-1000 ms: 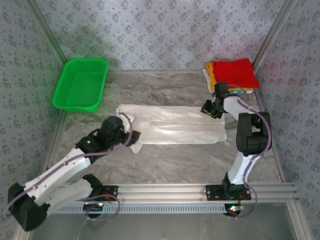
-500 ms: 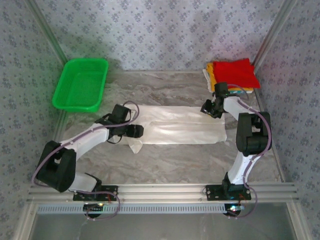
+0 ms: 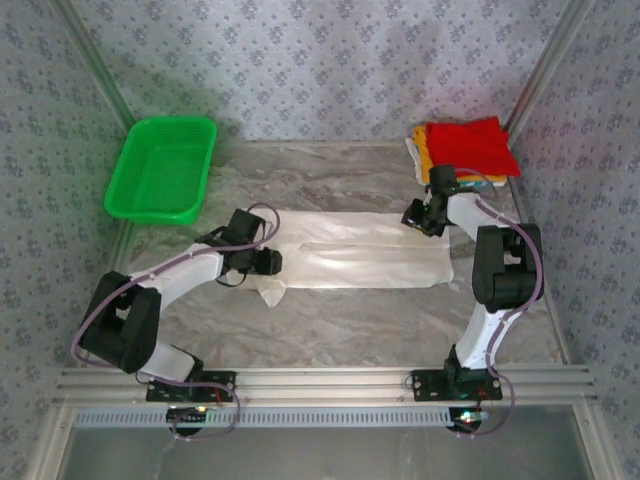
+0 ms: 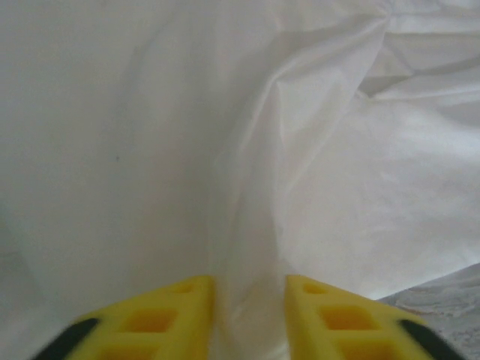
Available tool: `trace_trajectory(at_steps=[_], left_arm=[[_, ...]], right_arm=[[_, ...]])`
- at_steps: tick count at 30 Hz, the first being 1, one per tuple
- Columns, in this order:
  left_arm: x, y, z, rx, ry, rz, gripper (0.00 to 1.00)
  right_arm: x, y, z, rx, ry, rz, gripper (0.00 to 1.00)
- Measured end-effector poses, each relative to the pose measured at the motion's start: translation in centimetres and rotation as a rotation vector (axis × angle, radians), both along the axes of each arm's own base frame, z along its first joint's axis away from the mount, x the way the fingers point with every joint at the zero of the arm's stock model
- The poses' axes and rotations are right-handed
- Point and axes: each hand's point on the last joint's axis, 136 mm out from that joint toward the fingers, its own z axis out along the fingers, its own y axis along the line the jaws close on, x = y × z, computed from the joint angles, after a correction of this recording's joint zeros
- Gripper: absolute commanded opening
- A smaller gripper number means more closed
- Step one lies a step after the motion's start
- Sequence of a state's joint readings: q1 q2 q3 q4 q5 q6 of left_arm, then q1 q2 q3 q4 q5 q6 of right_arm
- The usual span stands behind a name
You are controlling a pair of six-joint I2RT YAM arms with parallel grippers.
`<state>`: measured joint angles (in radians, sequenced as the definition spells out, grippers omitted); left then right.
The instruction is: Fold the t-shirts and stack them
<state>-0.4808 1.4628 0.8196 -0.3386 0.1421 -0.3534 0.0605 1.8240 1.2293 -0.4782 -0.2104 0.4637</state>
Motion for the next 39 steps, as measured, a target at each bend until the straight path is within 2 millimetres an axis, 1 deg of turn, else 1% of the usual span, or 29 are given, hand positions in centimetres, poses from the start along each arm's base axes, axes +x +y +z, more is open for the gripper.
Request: trace_trajectory(at_steps=[3,4,8,11,13,15,18,19,21,22,24,25,27,29,30,32,35,37,39], left_arm=[[-0.3,-0.1,-0.1,0.004,0.009,0.001,0.02],[-0.5,-0.2,-0.1,0.006,0.015,0.000,0.00],[-0.8,-0.4,0.1,0.027,0.025,-0.009,0.00],[-0.4,-1.3,1.3,0.024,0.004,-0.027,0.00],[0.1,-2.8,2.5,0.016,-0.017,-0.054,0.00],[0.8,-5.0,3.4,0.012,-0.034,-0.095,0.00],[1.2,-8.6,3.7,0.023,-0.044,-0.170,0.00],[1.2,-9.6,3.4,0.034,-0.037,-0.197,0.04],[0.8,-11.2,2.5,0.061,-0.015,-0.247,0.27],[0.7,-11.9,2.0,0.076,-0.003,-0.270,0.36],[0.3,-12.9,1.4,0.106,0.011,-0.316,0.37],[0.0,-13.0,1.3,0.119,0.014,-0.333,0.40],[-0.2,-12.8,1.5,0.134,0.012,-0.352,0.46],[0.1,-12.2,2.4,0.129,-0.007,-0.347,0.53],[0.4,-11.7,3.0,0.115,-0.018,-0.334,0.55],[1.2,-10.0,4.7,0.072,-0.050,-0.286,0.56],[3.1,-6.9,6.4,0.041,-0.082,-0.198,0.56],[4.3,-5.6,6.3,0.041,-0.087,-0.154,0.56],[4.8,-5.0,5.8,0.047,-0.078,-0.140,0.56]], right_arm=[[0.0,0.0,0.0,0.000,0.000,0.000,0.37],[0.0,0.0,0.0,0.000,0.000,-0.001,0.37],[0.0,-0.2,0.0,0.000,0.000,-0.004,0.37],[0.0,-0.2,0.0,0.000,-0.001,-0.004,0.37],[0.0,-0.2,0.1,0.000,-0.001,-0.004,0.37],[0.0,-0.2,0.1,0.000,-0.002,-0.003,0.37],[0.1,-0.3,0.1,0.000,-0.002,-0.006,0.37],[0.1,-0.3,0.1,0.000,-0.002,-0.008,0.37],[0.1,-0.4,0.1,0.000,-0.002,-0.010,0.37],[0.1,-0.5,0.1,0.000,-0.002,-0.011,0.37],[0.0,-0.5,0.1,0.004,0.001,-0.013,0.37],[0.0,-0.6,0.1,0.006,0.001,-0.014,0.37],[0.0,-0.9,0.3,0.006,-0.003,-0.020,0.37],[0.1,-1.1,0.5,0.007,-0.009,-0.026,0.37],[0.1,-1.3,0.7,0.007,-0.014,-0.029,0.37],[0.1,-1.4,0.9,0.008,-0.020,-0.032,0.37],[0.2,-1.3,1.1,0.016,-0.022,-0.031,0.37],[0.1,-1.2,1.1,0.021,-0.021,-0.028,0.37],[0.1,-1.0,1.1,0.025,-0.021,-0.024,0.37]])
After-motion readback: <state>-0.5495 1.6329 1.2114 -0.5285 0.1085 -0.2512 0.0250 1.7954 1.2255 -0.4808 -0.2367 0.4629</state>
